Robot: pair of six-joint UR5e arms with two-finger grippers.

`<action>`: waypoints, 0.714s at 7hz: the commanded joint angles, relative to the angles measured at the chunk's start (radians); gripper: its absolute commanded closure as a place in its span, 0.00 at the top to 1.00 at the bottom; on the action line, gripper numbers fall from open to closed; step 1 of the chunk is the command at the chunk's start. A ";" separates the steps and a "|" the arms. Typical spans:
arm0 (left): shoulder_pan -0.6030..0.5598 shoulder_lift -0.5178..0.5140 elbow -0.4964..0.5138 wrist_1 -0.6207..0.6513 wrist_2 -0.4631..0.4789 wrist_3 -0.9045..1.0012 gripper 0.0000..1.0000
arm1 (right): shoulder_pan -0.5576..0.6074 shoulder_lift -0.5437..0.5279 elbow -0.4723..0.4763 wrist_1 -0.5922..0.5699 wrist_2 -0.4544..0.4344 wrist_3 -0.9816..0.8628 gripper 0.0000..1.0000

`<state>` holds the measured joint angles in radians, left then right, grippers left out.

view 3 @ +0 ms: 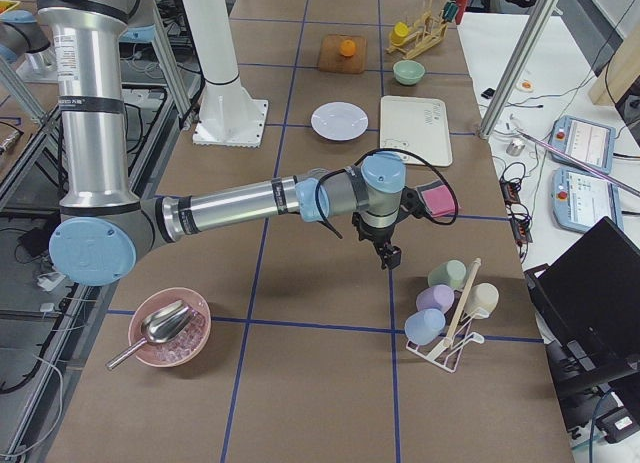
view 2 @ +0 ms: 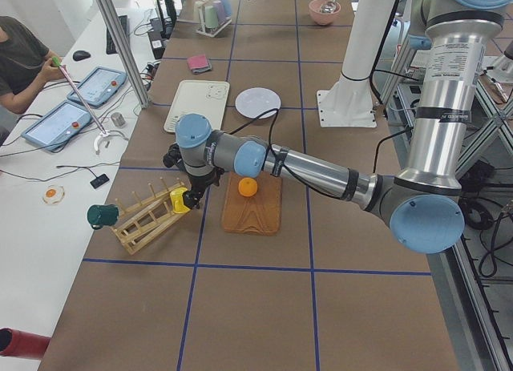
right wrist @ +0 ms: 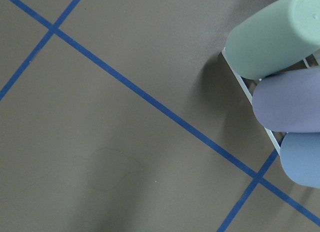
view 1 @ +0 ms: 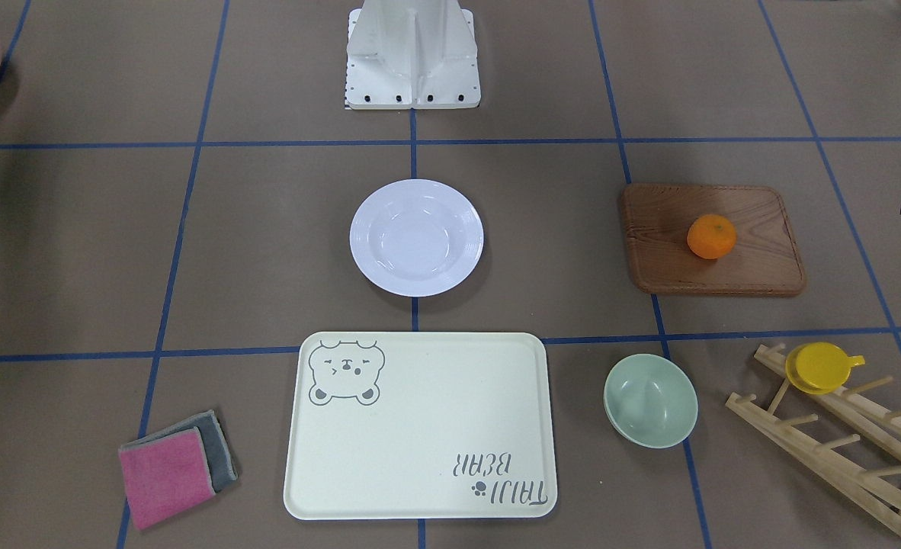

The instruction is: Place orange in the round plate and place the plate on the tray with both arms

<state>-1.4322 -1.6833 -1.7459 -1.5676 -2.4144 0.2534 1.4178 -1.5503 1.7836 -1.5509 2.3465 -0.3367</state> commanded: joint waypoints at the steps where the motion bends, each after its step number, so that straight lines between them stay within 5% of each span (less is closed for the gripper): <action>1: -0.007 0.002 -0.001 -0.008 -0.002 -0.002 1.00 | 0.000 -0.001 0.002 0.000 0.000 0.001 1.00; 5: -0.007 0.010 -0.007 -0.044 0.000 -0.002 1.00 | 0.000 -0.004 0.013 0.002 -0.003 -0.001 1.00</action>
<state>-1.4388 -1.6791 -1.7524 -1.5890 -2.4150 0.2526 1.4174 -1.5525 1.7955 -1.5498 2.3463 -0.3373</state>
